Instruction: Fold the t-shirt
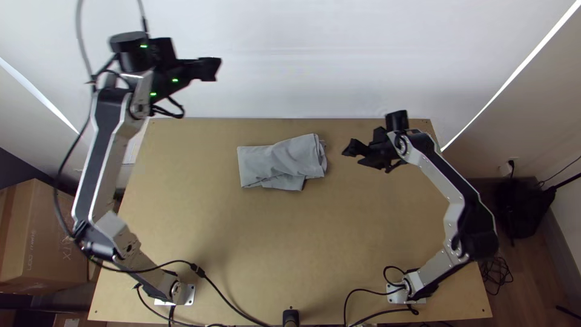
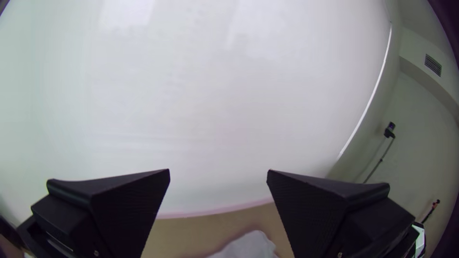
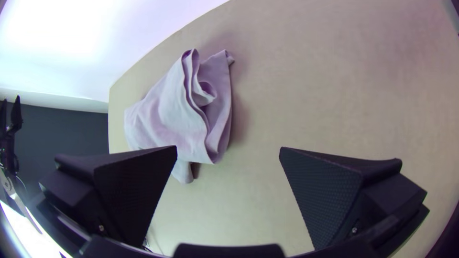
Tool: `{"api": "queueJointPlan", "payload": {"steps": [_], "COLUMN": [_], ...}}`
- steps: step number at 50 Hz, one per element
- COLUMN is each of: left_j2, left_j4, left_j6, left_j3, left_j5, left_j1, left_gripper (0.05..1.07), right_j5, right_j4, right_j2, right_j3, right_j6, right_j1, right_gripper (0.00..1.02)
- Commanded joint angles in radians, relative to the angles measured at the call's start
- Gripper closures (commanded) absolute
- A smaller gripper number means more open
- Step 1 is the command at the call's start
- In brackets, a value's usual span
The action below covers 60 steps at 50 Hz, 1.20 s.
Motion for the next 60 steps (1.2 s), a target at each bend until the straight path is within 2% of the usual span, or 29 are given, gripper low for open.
{"api": "queueJointPlan", "payload": {"steps": [1,15,29,38,50,53,56,59,60], "left_j2": [-0.110,-0.333,-0.449,-0.476,-0.491,-0.498,-0.501,-0.504,-0.505], "left_j4": [-0.017,-0.036,-0.078,-0.100,-0.115,-0.117,-0.121,-0.124,-0.124], "left_j6": [0.045,0.062,0.069,0.069,0.069,0.069,0.069,0.069,0.069], "left_j3": [-0.061,-0.246,-0.305,-0.302,-0.306,-0.309,-0.311,-0.312,-0.312], "left_j5": [-0.013,-0.013,-0.013,-0.015,-0.021,-0.027,-0.030,-0.032,-0.032], "left_j1": [0.074,0.267,0.374,0.411,0.424,0.424,0.424,0.425,0.425], "left_gripper": [0.10,0.10,0.10,0.10,0.10,0.10,0.10,0.10,0.10], "right_j5": [-0.016,-0.016,-0.019,-0.043,-0.059,-0.060,-0.060,-0.059,-0.059], "right_j4": [-0.001,-0.001,-0.028,-0.084,-0.085,-0.084,-0.085,-0.085,-0.085], "right_j2": [0.118,0.373,0.547,0.617,0.644,0.652,0.656,0.658,0.656], "right_j3": [0.096,0.344,0.531,0.603,0.606,0.609,0.608,0.605,0.602], "right_j6": [-0.009,-0.024,-0.032,-0.056,-0.059,-0.058,-0.056,-0.059,-0.063], "right_j1": [0.050,0.110,0.118,0.144,0.204,0.211,0.211,0.207,0.204], "right_gripper": [0.04,0.04,0.04,0.04,0.04,0.14,0.32,0.61,0.74]}}
